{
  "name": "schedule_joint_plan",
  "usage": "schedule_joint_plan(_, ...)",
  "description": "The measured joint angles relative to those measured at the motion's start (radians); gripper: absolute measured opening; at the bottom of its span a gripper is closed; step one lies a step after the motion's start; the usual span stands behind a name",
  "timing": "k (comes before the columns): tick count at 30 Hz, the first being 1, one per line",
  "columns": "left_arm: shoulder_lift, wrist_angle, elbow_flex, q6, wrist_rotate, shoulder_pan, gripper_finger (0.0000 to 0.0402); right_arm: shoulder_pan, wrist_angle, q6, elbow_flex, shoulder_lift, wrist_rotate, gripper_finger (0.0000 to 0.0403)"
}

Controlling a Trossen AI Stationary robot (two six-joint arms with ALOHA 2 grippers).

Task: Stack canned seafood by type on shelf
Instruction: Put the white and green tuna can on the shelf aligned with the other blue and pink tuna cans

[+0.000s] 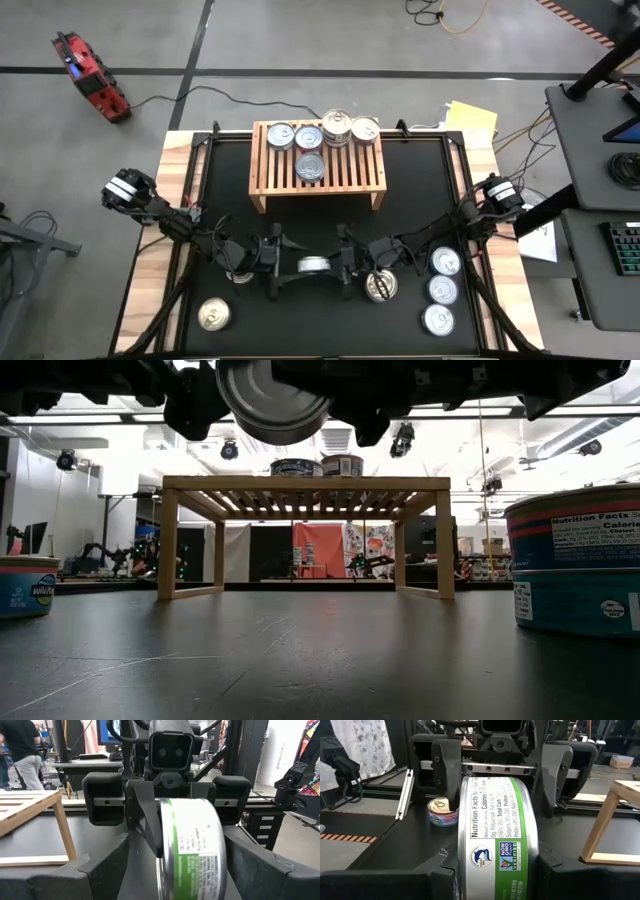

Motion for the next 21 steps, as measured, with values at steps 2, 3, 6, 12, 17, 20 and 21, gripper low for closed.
schedule_joint_plan(2, 0.000, -0.001, -0.002, -0.002, 0.000, 0.000, 0.0296, 0.004, 0.001, -0.010, 0.000, 0.000, 0.000, 0.0123)
schedule_joint_plan(3, 0.000, -0.001, -0.005, -0.007, 0.000, 0.000, 0.0296, 0.004, 0.000, -0.015, 0.000, 0.000, 0.000, 0.0123)
schedule_joint_plan(6, 0.000, -0.002, -0.008, -0.026, 0.000, 0.000, 0.0296, 0.006, 0.001, -0.024, 0.000, 0.000, 0.000, 0.0123)
schedule_joint_plan(12, 0.056, 0.026, 0.009, -0.024, 0.000, 0.000, 0.0296, 0.006, 0.002, -0.028, 0.000, 0.000, 0.000, 0.0123)
schedule_joint_plan(17, 0.108, 0.050, 0.038, 0.008, 0.000, 0.001, 0.0296, 0.010, 0.001, -0.025, 0.000, 0.000, 0.001, 0.0123)
schedule_joint_plan(20, 0.122, 0.048, 0.046, 0.021, -0.001, 0.001, 0.0291, 0.013, 0.000, -0.027, 0.000, 0.000, 0.000, 0.0123)
schedule_joint_plan(21, 0.123, 0.048, 0.046, 0.022, -0.001, 0.001, 0.0288, 0.013, 0.000, -0.027, 0.000, 0.000, 0.000, 0.0123)
